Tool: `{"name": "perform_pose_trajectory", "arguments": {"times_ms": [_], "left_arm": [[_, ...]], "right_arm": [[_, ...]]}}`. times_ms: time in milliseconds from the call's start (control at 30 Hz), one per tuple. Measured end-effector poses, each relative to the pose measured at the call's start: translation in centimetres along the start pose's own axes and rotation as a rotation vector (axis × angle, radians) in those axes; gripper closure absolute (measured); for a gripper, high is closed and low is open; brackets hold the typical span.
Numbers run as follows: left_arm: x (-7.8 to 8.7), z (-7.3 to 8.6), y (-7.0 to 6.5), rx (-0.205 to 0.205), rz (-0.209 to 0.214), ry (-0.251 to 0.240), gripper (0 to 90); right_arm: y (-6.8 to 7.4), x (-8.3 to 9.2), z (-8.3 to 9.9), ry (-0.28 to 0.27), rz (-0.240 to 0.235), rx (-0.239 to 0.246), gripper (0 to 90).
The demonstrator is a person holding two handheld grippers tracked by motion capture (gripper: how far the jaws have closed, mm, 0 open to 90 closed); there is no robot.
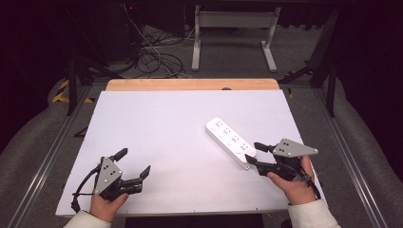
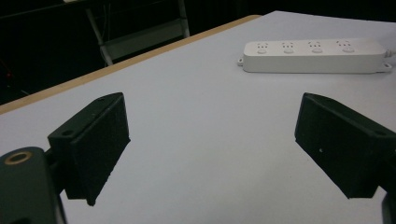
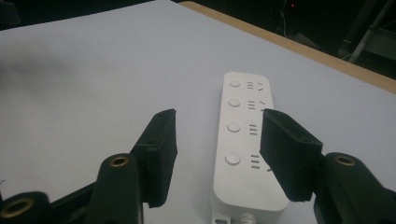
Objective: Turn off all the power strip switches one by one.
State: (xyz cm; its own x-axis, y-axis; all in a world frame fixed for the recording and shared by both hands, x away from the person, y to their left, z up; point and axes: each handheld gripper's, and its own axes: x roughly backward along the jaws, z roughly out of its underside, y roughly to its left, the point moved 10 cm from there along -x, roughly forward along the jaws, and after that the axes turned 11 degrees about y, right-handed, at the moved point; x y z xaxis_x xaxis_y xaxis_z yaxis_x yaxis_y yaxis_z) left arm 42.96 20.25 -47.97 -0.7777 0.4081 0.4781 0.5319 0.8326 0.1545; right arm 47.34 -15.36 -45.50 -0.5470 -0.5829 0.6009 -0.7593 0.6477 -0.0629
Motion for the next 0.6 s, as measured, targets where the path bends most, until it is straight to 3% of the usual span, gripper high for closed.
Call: {"name": "perform_pose_trajectory", "arguments": {"times_ms": [367,467,600], "left_arm": [[0.0,0.0,0.0,0.008,0.004,-0.003,10.6],[0.0,0.0,0.0,0.008,0.004,-0.003,10.7],[0.0,0.0,0.0,0.006,0.003,-0.003,10.6]], "right_arm": [[-2.7,-2.1,-1.2,0.025,0.002,0.003,50.6],[-3.1,-2.9,-1.2,0.046,-0.021,-0.008,56.0],[-3.4,-3.5,-1.1,0.079,-0.005,0.012,62.0]]}}
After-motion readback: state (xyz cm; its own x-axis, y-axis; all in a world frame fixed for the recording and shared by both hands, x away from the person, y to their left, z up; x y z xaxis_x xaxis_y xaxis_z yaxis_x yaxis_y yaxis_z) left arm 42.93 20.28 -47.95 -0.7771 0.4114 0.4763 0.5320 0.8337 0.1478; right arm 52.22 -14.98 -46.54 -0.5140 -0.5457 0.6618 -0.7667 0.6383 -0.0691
